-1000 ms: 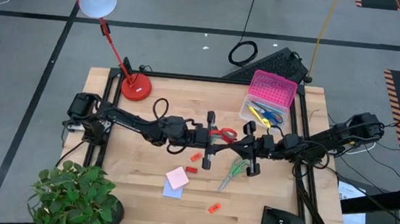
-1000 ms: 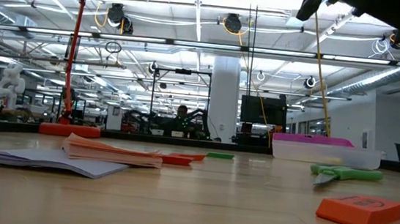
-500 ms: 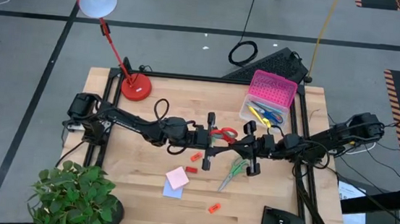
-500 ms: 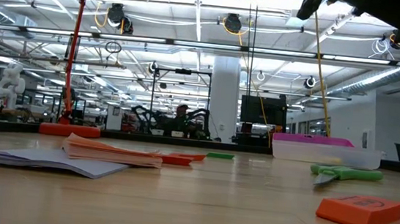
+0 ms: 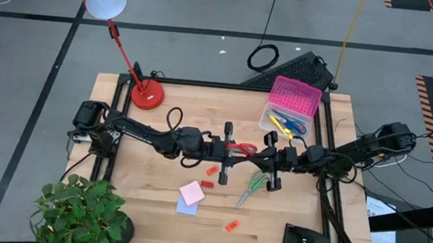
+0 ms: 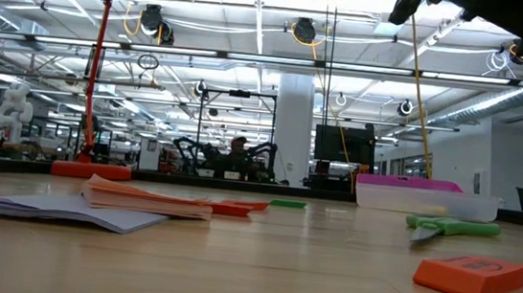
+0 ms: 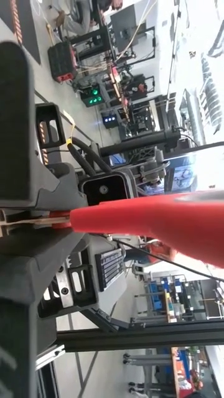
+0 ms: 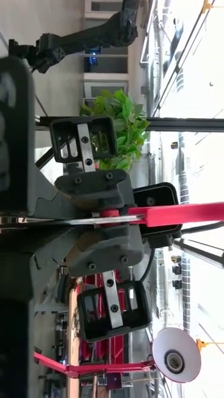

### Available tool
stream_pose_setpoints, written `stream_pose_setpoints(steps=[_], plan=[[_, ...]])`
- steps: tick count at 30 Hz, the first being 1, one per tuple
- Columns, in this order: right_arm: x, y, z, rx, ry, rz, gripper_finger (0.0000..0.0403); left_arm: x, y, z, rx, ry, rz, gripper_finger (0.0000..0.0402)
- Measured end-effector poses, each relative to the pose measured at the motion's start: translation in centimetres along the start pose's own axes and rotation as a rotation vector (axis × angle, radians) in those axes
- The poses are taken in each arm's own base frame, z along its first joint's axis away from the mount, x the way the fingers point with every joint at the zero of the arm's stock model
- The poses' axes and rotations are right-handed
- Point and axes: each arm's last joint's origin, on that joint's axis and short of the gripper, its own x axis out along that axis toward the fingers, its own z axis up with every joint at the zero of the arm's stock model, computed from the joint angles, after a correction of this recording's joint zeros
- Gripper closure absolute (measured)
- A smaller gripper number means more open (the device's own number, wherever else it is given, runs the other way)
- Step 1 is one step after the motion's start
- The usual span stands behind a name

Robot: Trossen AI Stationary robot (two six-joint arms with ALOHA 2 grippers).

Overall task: Pack school essentials
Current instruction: Put the orange scissors into the supply box

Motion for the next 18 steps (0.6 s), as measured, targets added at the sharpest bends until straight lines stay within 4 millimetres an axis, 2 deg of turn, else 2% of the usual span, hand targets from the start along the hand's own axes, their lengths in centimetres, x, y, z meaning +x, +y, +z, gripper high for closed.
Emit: stream_pose_setpoints(steps=[6, 9, 12, 18], plan=[[0.00, 0.00, -0.11, -0.004, 0.012, 0.000, 0.0397, 0.00, -0.07, -0.15, 0.021, 0.016, -0.005, 0.0375], [-0.01, -0.03, -0.20, 0.004, 0.022, -0.016, 0.0384, -0.01, -0.08, -0.23, 0.027, 0.023, -0.007, 0.0375], [-0.02, -0.12, -0.37, 0.009, 0.042, -0.048, 0.0352, -0.02, -0.08, -0.37, 0.033, 0.037, -0.008, 0.0375], [-0.29, -0.31, -0.34, 0.035, 0.114, -0.089, 0.0259, -0.14, 0.07, -0.66, 0.034, 0.094, 0.015, 0.0375]])
